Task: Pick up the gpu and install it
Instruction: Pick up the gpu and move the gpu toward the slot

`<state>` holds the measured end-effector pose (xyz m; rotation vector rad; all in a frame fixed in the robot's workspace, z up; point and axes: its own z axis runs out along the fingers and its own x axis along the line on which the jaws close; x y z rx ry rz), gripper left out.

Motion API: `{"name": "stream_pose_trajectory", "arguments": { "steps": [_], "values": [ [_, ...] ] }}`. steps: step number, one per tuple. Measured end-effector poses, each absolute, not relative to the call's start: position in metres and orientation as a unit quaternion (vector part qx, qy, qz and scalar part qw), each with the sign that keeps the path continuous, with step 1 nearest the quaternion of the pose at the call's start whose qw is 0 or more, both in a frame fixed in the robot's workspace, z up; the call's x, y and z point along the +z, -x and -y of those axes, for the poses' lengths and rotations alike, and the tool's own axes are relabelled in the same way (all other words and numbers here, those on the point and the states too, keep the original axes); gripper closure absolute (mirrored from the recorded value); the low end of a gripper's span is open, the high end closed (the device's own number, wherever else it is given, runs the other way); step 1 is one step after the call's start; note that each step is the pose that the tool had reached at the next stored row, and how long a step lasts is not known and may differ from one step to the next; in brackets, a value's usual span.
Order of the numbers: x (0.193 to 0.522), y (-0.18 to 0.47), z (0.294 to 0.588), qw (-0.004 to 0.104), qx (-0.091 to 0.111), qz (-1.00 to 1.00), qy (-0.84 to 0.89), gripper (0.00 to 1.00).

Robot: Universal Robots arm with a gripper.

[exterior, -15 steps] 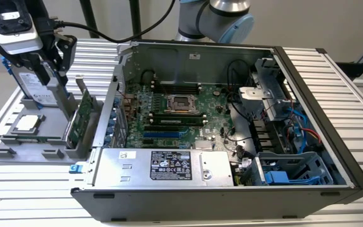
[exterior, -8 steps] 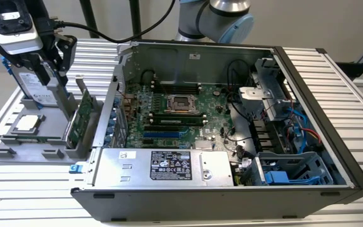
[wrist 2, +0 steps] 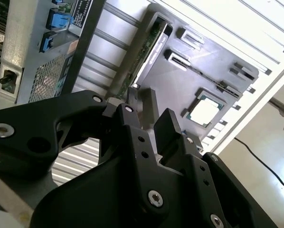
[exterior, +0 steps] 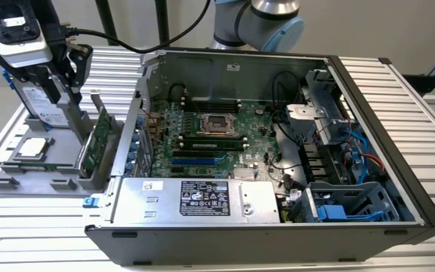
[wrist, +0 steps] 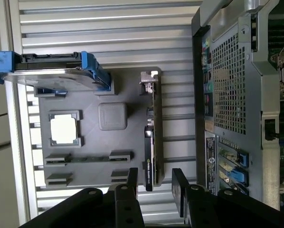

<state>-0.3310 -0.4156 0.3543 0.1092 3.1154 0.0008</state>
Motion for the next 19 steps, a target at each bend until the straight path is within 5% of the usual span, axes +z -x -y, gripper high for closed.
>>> {"name": "stream_pose_trajectory", "arguments": {
  "steps": [19],
  "values": [
    [0.3483, 0.331, 0.4156, 0.012, -0.002, -0.999, -0.035, 0.0]
  ]
}}
